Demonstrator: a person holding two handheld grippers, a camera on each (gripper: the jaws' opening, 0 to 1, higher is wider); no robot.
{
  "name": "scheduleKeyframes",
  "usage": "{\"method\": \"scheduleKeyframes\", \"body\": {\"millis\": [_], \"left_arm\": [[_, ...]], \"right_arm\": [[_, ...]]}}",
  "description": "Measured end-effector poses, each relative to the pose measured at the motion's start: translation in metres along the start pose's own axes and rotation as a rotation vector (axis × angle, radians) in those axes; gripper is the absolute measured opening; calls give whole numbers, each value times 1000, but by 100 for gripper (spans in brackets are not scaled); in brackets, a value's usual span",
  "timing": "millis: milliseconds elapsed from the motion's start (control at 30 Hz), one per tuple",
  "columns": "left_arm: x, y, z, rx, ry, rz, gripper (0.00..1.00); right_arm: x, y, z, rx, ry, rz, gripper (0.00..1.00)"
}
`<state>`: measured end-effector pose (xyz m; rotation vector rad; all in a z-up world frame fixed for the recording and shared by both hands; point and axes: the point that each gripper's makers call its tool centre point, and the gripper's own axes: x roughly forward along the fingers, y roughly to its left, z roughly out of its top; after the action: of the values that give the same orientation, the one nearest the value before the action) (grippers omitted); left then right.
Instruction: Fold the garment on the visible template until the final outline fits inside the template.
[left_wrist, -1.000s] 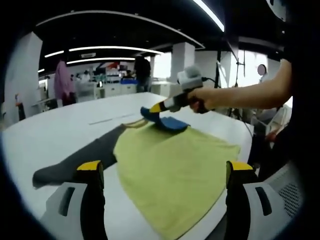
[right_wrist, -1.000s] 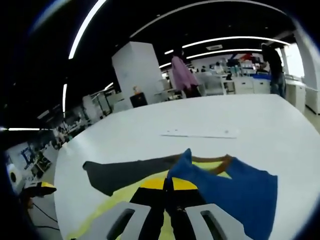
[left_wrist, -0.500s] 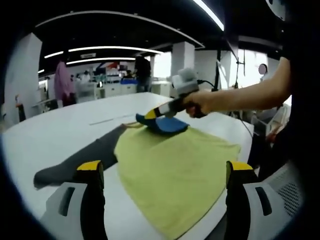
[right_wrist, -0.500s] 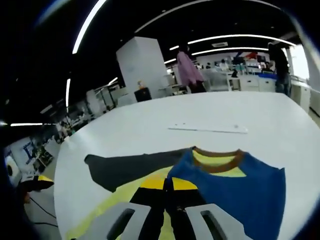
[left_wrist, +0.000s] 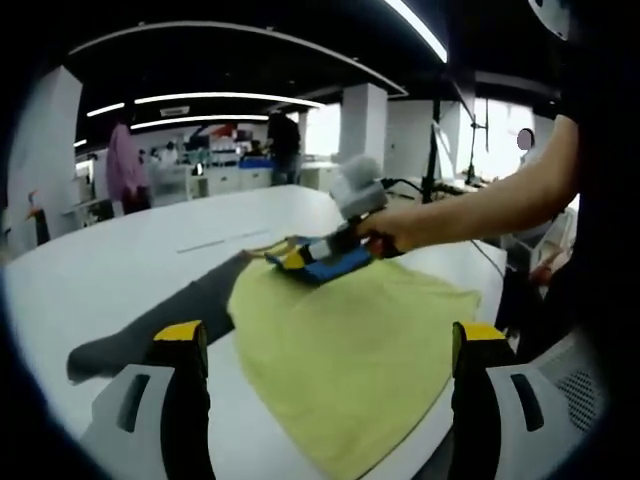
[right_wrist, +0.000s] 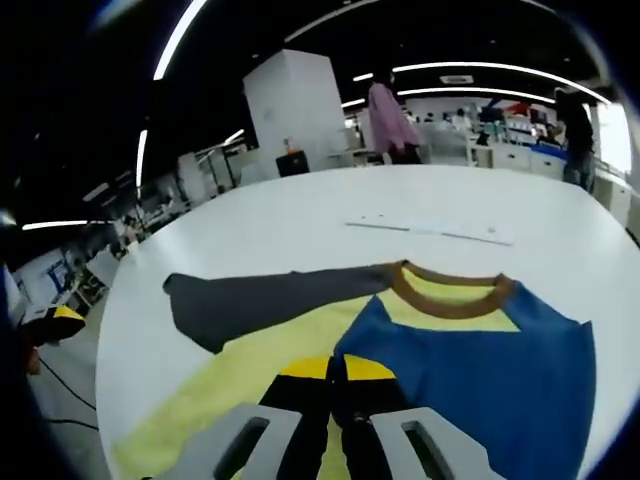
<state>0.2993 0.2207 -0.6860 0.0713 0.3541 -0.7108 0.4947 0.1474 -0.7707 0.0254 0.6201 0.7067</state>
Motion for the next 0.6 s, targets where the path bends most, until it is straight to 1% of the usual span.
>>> {"method": "scheduleKeyframes", "body": {"millis": [100,233,333,600], "left_arm": [[1,-1,0,-4,3,-6,99],[2,-2,-3,-6,8,-14,99],[1,-2,-4,-12,9,-13,99],[1,-1,-4,-11,18,-9,99]], "right_arm": [[8,1,-7,-9,20,6,0],[12,4,-15,-11,39,11,0],[14,5,-22,7,59,19,0],[13,10,-24,-8,66,53,4]]}}
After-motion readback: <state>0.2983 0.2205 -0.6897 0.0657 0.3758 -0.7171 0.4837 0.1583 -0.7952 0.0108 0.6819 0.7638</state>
